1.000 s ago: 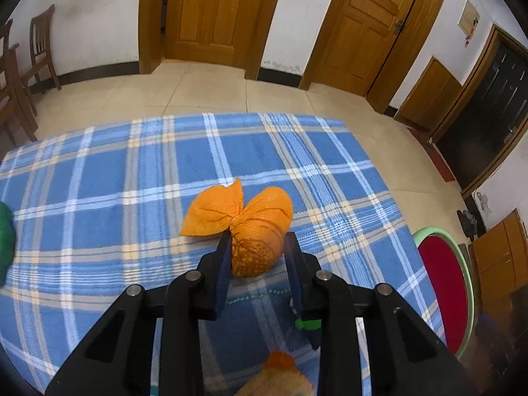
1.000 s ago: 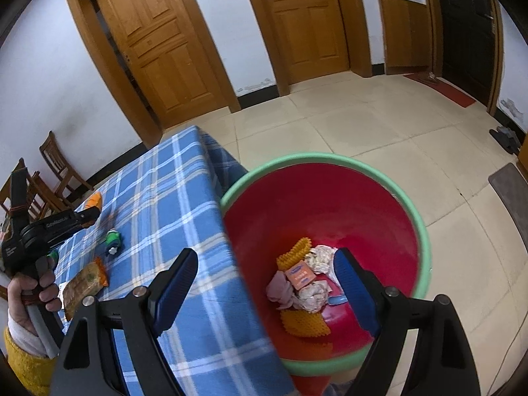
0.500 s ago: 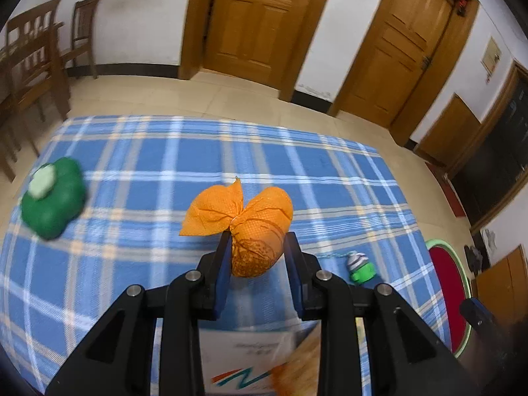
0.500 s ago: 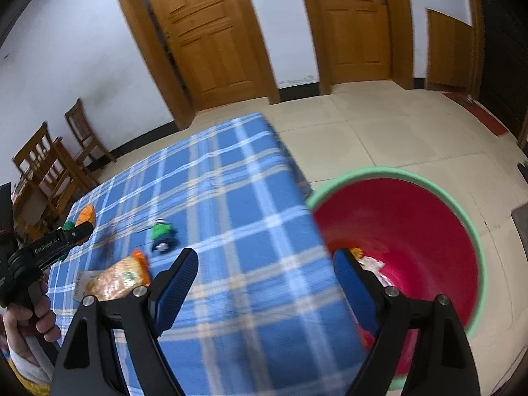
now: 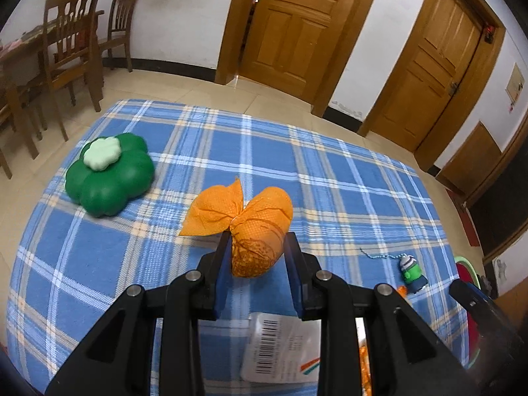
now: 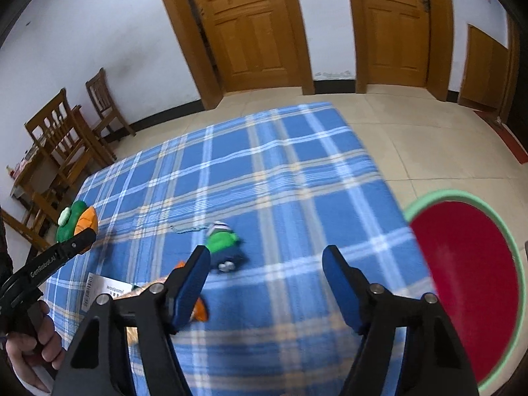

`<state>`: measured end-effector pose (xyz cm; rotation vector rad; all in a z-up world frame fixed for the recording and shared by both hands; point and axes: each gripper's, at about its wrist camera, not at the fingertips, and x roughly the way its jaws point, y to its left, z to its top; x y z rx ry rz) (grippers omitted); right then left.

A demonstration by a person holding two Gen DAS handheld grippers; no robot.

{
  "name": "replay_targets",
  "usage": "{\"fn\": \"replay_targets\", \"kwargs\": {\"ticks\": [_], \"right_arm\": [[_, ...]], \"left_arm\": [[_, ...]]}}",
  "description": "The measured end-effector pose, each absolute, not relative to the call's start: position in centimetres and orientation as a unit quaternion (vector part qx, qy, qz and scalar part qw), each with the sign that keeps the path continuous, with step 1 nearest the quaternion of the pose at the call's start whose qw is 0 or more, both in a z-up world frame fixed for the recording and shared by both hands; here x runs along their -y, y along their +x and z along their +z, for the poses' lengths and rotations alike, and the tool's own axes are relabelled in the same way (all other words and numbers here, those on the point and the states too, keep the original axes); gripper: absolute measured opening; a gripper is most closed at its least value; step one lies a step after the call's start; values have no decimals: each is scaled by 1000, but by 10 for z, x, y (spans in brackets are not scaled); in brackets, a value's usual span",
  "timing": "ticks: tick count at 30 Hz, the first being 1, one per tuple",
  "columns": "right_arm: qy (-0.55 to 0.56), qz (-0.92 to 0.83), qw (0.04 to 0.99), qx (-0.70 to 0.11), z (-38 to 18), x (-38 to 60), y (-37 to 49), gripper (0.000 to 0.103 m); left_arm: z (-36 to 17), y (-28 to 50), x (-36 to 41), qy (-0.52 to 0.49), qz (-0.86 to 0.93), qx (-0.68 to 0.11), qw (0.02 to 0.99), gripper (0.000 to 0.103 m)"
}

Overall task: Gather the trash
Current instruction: 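Grasp the green toy figure with the right tool while the left tool holds the cloth, then carry the green toy into the red bucket and open the right tool while the left carries the cloth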

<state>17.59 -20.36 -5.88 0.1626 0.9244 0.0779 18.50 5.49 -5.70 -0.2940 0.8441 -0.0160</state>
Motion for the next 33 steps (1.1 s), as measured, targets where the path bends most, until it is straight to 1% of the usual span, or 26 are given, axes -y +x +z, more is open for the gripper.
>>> {"fn": "replay_targets", "kwargs": {"ticks": [3, 5, 11, 15, 17, 19, 26, 33], "right_arm": [[69, 47, 888, -452, -65, 192, 184, 66], [62, 53, 886, -457, -68, 185, 189, 60], [47, 64, 883, -463, -76, 169, 196, 50], [43, 64, 883, -464, -80, 164, 196, 45], [37, 63, 884, -462, -81, 161, 197, 38], [36, 62, 884, -462, -81, 162, 197, 35], [48, 60, 887, -455, -79, 165, 195, 32], [66, 48, 900, -428, -57, 185, 180, 31]], "left_arm": [[-59, 183, -58, -144, -6, -406, 902, 30], [-59, 182, -60, -145, -5, -403, 904, 30], [-61, 181, -62, -151, -13, -405, 902, 30], [-61, 180, -62, -153, -17, -406, 901, 30], [-62, 181, -61, -152, -17, -408, 900, 30], [-63, 182, -62, -154, -17, -410, 899, 30], [-65, 183, -62, -157, -15, -413, 897, 30], [-64, 181, -60, -155, -19, -411, 898, 30]]}}
